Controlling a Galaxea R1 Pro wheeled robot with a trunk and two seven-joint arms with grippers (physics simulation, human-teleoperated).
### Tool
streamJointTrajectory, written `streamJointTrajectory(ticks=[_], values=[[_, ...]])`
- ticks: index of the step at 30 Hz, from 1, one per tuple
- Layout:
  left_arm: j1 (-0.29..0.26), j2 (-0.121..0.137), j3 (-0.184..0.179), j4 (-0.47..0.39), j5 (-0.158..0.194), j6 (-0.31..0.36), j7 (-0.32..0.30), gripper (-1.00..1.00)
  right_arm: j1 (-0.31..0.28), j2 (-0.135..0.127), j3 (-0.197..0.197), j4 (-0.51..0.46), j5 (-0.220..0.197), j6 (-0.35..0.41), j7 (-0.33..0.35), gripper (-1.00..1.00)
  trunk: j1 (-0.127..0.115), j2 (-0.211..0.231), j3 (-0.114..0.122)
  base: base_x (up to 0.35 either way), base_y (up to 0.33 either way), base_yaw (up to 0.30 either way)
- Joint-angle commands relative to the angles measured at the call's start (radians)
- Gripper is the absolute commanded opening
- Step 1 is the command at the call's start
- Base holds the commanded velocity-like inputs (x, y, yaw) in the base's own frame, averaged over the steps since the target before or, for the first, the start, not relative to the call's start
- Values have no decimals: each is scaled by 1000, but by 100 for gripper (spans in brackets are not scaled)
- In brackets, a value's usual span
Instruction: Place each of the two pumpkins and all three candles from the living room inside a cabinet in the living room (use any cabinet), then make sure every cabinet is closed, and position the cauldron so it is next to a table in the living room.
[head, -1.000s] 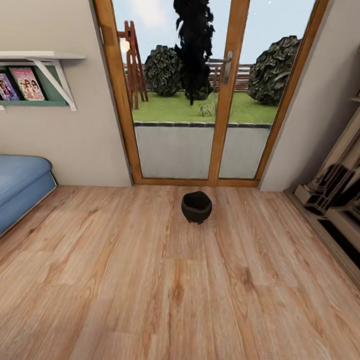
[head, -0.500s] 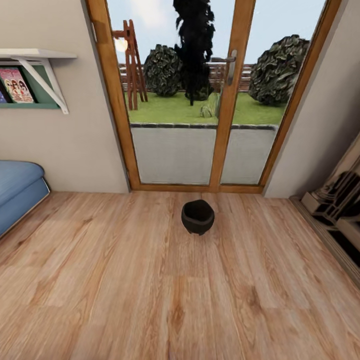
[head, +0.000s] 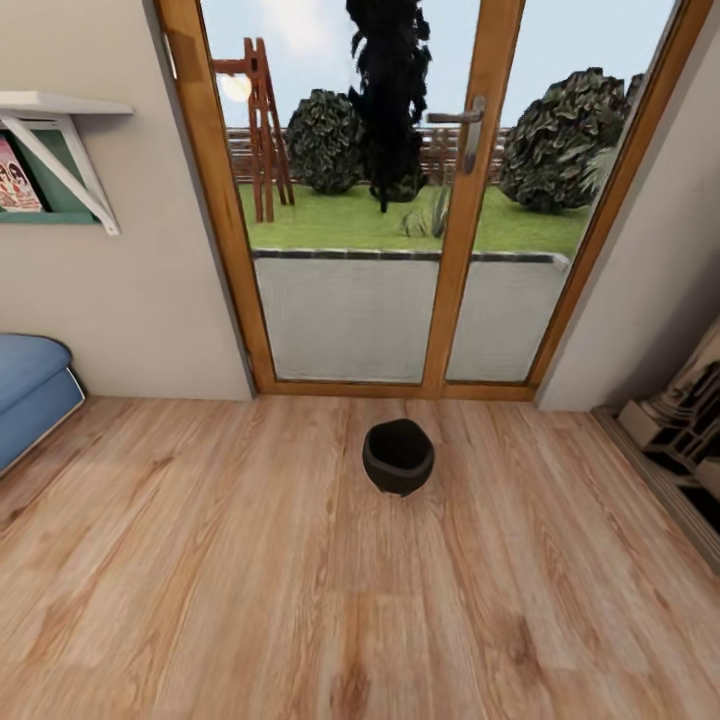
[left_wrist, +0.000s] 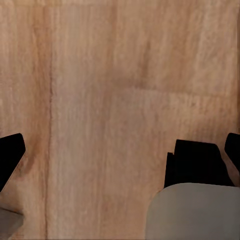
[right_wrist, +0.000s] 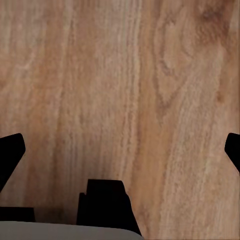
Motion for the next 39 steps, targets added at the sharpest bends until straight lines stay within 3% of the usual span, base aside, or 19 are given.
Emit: streamJointTrajectory(ticks=[1,14,39], values=[[0,0,0,0,0,0,0,100,0,0,0,0,0,0,0,100,0,0,0,330,0,0],[0,-1,0,0,0,0,0,100,0,-3,0,0,-2,1,0,100,0,0,0,329,-43,0],[0,0,0,0,0,0,0,100,0,-2,0,0,1,1,-1,100,0,0,0,297,-186,0]])
